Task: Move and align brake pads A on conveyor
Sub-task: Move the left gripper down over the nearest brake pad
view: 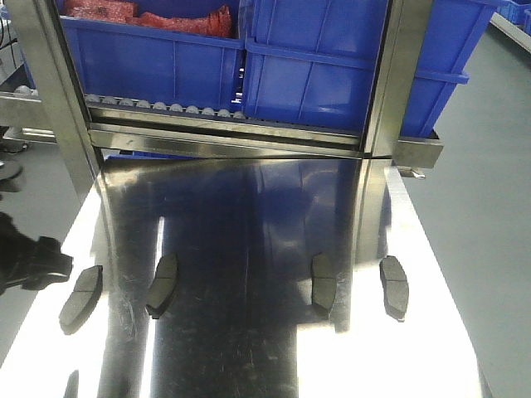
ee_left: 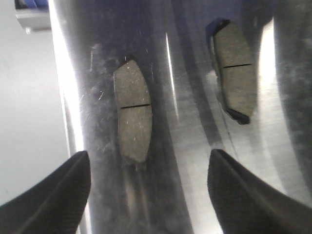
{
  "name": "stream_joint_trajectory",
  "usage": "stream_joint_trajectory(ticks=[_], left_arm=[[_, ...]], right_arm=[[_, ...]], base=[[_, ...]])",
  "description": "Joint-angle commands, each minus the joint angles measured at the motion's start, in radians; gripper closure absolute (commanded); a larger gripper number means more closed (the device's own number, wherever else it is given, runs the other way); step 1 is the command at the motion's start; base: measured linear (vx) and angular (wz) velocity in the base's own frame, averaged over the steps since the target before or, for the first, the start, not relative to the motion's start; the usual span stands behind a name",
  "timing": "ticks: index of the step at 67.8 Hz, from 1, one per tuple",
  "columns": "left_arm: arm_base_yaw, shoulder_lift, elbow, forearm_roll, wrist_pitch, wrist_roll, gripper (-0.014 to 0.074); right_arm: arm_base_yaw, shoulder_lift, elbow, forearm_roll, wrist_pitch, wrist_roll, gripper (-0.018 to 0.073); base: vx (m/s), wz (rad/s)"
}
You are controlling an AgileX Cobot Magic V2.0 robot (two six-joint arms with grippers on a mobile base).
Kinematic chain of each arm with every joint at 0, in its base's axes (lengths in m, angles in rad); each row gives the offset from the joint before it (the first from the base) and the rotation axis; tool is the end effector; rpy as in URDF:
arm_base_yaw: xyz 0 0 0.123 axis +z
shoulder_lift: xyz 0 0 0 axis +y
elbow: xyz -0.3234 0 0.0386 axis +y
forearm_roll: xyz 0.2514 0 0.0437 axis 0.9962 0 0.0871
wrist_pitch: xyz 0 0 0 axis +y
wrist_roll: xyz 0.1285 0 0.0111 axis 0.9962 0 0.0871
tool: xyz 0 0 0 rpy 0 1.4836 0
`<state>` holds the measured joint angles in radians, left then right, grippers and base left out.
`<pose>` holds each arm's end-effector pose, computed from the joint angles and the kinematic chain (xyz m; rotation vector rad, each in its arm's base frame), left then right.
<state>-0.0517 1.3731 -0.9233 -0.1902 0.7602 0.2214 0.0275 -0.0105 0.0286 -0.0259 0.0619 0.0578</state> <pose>0.2748 -0.0311 0.2629 0.2206 2.6693 -0.1655 0.0573 0.0014 0.1981 0.0047 1.5638 0.0456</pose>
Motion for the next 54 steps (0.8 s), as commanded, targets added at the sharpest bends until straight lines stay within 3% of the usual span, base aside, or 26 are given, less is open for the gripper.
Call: stream_joint_trajectory(ticks=[1,17,54], left_arm=[[-0.030,0.054,-0.071,0.021,-0.020,-0.029,0.0094],[-0.058,0.218,-0.156,0.143,-0.028,-0.159,0.0094],[-0.058,0.423,-0.283,0.127,0.029,-0.162,0.0094]], right_arm=[[-0.005,-0.012,0.011,-0.011,-0.068,-0.005,0.0571],[-0.005,-0.012,0.011,-0.011,-0.068,-0.005,0.0571],[-0.005,-0.012,0.011,-0.011,-0.068,-0.005,0.0571]], base=[[0.00,0.00],[0.00,0.00],[0.00,0.00]])
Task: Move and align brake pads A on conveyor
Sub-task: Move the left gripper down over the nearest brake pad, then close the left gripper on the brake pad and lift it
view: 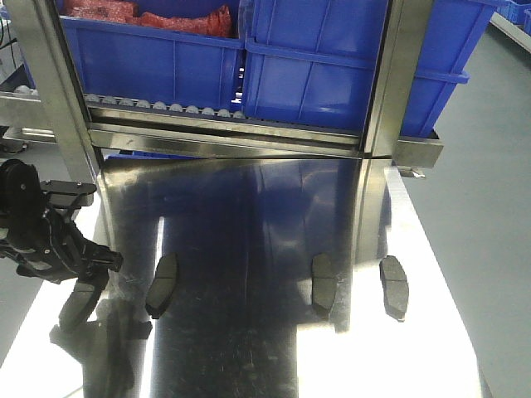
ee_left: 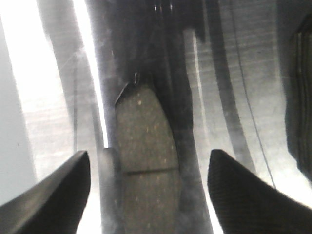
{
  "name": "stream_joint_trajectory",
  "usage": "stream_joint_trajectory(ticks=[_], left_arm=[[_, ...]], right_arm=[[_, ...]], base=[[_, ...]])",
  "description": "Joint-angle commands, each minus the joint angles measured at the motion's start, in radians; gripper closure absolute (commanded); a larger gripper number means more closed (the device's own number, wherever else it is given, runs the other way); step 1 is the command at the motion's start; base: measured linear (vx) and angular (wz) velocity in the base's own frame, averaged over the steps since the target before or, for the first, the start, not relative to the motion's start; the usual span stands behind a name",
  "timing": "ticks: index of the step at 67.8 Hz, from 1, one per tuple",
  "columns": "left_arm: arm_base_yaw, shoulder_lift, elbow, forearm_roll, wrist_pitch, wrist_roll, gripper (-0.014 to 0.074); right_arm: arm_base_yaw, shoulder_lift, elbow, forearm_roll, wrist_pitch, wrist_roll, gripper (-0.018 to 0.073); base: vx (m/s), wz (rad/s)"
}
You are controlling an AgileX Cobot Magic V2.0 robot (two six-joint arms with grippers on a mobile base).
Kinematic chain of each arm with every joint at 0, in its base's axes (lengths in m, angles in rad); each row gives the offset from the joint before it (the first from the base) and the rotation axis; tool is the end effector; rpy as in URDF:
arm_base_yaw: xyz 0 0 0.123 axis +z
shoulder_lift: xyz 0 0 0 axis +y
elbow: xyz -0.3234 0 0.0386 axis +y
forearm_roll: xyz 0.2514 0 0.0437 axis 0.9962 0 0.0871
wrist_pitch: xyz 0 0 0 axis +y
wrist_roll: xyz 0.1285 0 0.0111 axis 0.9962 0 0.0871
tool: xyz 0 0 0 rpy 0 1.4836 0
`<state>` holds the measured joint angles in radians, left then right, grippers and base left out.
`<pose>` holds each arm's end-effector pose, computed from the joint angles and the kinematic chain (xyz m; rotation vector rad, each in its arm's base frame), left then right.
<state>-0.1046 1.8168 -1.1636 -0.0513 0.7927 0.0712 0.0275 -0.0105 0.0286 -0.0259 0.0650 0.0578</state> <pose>0.3670 -0.0433 0.1832 0.2103 2.9220 -0.0643 0.0573 0.0014 0.1977 0.0048 1.5668 0.0454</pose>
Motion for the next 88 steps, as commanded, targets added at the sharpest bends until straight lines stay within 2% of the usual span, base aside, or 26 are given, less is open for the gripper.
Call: stream_joint_trajectory(ticks=[1,13,26,32,39,44,50,51,69,88], left_arm=[[-0.005,-0.017,-0.045,-0.012,-0.002,-0.012,0.0094],[-0.005,0.020,-0.061,0.001,0.010,-0.071,0.0094],[-0.005,0.050,-0.060,-0.001,0.029,-0.071,0.0098],[-0.005,0.059,-0.060,-0.001,0.040,-0.058,0.0135],[-0.005,0.059,-0.060,-0.003,0.050,-0.034,0.0256],[-0.005,0.059,-0.060,-0.003,0.059,-0.027,0.0393],[-0.005,0.059,-0.060,-0.003,0.064,-0.027,0.0596],[-0.005,0.058,-0.060,-0.003,0.064,-0.027,0.0606],[-0.005,-0.042,-0.060,-0.006,0.073,-0.027,0.0603],[-0.005,-0.299,-0.011,-0.006,0.057,-0.027,0.0603]], right_arm=[[-0.005,-0.012,0.011,-0.011,-0.072,-0.005,0.0571],[-0.005,-0.012,0.011,-0.011,-0.072,-0.005,0.0571],[-0.005,-0.012,0.011,-0.011,-0.072,-0.005,0.0571],[-0.005,-0.012,0.011,-0.011,-0.072,-0.005,0.0571],[-0.005,-0.012,0.011,-0.011,-0.072,-0.005,0.0571],[-0.005,-0.012,0.011,-0.011,-0.072,-0.005,0.0571],[-0.005,-0.012,0.011,-0.011,-0.072,-0.005,0.0571],[-0.005,-0.012,0.011,-0.011,-0.072,-0.005,0.0571],[-0.005,-0.012,0.011,-0.011,-0.072,-0.005,0.0571],[-0.005,-0.012,0.011,-0.011,-0.072,-0.005,0.0571]], base=[[0.00,0.00],[0.00,0.00],[0.00,0.00],[0.00,0.00],[0.00,0.00],[0.00,0.00],[0.00,0.00],[0.00,0.00],[0.00,0.00],[0.00,0.00]])
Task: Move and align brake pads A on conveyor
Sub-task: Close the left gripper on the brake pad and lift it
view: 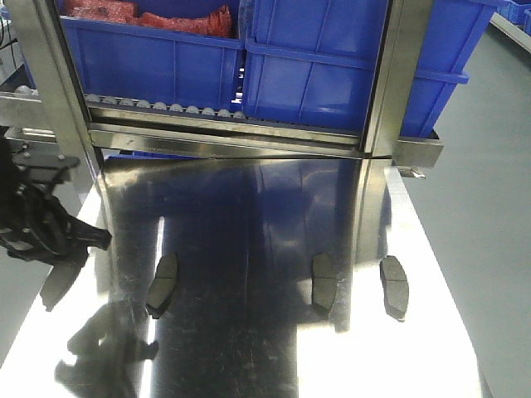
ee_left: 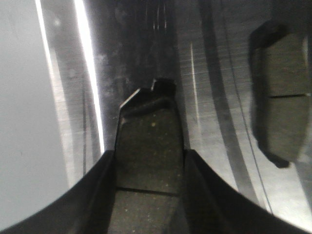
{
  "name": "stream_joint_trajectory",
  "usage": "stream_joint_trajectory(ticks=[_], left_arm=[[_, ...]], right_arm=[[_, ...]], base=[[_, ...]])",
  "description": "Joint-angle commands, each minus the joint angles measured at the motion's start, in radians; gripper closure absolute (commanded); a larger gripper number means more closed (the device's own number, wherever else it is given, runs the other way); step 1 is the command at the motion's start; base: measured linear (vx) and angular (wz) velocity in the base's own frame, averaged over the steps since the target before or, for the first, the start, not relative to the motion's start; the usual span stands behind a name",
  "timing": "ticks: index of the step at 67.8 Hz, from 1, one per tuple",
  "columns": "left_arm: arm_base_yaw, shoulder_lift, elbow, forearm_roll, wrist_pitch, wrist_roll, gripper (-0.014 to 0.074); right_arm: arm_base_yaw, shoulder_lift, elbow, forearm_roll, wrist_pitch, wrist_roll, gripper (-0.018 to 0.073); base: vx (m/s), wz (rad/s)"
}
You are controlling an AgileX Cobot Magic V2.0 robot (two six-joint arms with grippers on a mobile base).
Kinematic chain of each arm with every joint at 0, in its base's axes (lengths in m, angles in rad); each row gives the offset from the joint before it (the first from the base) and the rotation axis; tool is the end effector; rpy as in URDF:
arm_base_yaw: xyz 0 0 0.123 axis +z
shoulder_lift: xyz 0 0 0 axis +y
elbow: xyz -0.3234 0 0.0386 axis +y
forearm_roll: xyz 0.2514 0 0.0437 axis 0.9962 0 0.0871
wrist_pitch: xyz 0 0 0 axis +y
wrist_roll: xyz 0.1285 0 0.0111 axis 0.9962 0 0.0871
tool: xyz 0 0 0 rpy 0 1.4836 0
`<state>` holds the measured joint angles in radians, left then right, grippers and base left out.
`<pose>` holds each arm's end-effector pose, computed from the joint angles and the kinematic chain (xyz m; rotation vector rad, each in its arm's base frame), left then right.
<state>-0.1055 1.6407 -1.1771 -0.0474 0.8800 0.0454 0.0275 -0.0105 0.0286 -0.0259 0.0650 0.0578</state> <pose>0.3429 -0.0410 0.2470 0.1787 2.8221 -0.0719 0.0573 0.0014 0.1977 0.0048 1.5668 0.0454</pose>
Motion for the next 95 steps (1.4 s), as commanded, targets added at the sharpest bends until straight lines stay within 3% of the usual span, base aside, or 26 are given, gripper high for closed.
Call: stream_joint_trajectory(ticks=[1,23,62,95], left_arm=[[-0.004,-0.139,0.009,-0.010,-0.032,-0.001,0.0603],[-0.004,-0.555,0.270,-0.008,-0.209,0.023,0.0603],[-0.004,-1.218,0.725,-0.041,-0.329,0.023,0.0603],[-0.004,-1.309,0.783,-0.031,-0.394,0.023,0.0602]], right_arm=[[-0.005,-0.012,0.011,-0.011,-0.072,-0.005,0.0571],[-0.005,-0.012,0.011,-0.011,-0.072,-0.005,0.0571],[-0.005,-0.012,0.011,-0.011,-0.072,-0.005,0.0571],[-0.005,-0.012,0.011,-0.011,-0.073,-0.005,0.0571]], base=[[0.00,0.00],[0.00,0.00],[0.00,0.00],[0.00,0.00]])
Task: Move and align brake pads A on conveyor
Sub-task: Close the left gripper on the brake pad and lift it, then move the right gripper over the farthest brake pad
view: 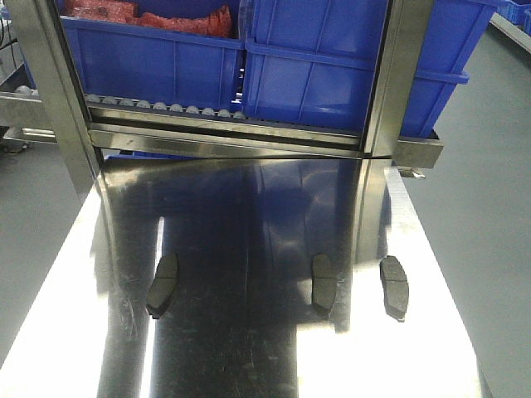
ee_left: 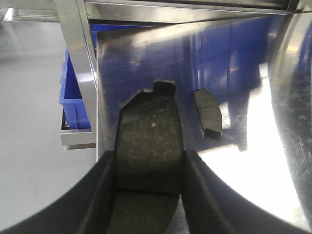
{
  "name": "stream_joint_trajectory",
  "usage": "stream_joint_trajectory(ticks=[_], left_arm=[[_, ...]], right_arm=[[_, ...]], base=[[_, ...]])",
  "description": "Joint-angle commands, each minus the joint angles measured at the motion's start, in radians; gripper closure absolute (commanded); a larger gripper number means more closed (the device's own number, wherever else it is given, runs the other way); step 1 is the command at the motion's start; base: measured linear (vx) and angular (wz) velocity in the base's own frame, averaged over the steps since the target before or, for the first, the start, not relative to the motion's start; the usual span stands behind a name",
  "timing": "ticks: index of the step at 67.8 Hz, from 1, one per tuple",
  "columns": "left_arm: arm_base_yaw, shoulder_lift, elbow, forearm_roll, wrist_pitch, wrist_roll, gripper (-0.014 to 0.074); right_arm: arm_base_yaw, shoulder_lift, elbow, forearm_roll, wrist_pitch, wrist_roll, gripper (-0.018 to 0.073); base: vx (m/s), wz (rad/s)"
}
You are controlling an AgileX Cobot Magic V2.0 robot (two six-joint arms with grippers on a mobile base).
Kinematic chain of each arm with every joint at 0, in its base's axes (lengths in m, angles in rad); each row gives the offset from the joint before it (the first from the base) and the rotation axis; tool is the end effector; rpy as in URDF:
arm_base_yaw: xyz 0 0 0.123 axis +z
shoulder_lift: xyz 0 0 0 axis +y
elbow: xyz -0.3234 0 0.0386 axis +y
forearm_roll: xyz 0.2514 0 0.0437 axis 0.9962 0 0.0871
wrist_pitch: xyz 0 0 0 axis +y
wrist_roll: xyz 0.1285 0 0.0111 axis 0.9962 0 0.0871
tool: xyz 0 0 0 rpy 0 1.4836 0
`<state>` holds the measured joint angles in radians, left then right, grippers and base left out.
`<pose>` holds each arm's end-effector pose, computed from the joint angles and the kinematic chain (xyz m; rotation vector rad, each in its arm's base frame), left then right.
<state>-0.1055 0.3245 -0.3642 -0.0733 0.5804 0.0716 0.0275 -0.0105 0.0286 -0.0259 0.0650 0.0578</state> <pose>0.0702 -0.0126 0.2599 0.1425 2.0191 -0.1009 0.0573 0.0014 0.1977 0.0048 1.5668 0.0454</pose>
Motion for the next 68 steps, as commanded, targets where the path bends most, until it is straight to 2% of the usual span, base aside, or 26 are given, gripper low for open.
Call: stream_joint_trajectory(ticks=[1,40,48,59,68], left_arm=[[-0.004,0.007,-0.030,-0.005,-0.095,-0.003,0.0602],[-0.004,0.007,-0.030,-0.005,-0.095,-0.003,0.0602],[-0.004,0.007,-0.030,-0.005,-0.095,-0.003,0.0602],[-0.004,0.007,-0.030,-0.005,-0.095,-0.003,0.0602],[-0.004,0.007,-0.030,-0.005,-0.095,-0.003,0.0602]], right_arm=[[-0.005,-0.012,0.011,-0.011,-0.073,-0.005,0.0571],[-0.005,-0.012,0.011,-0.012,-0.073,-0.005,0.0571],[-0.005,-0.012,0.009,-0.007,-0.132,-0.003,0.0571],[-0.005,-0.012,0.004,0.048,-0.228,0.003,0.0571],[-0.005,0.001,-0.086,0.045,-0.197,-0.012,0.0571]], base=[[0.00,0.00],[0.00,0.00],[0.00,0.00],[0.00,0.00],[0.00,0.00]])
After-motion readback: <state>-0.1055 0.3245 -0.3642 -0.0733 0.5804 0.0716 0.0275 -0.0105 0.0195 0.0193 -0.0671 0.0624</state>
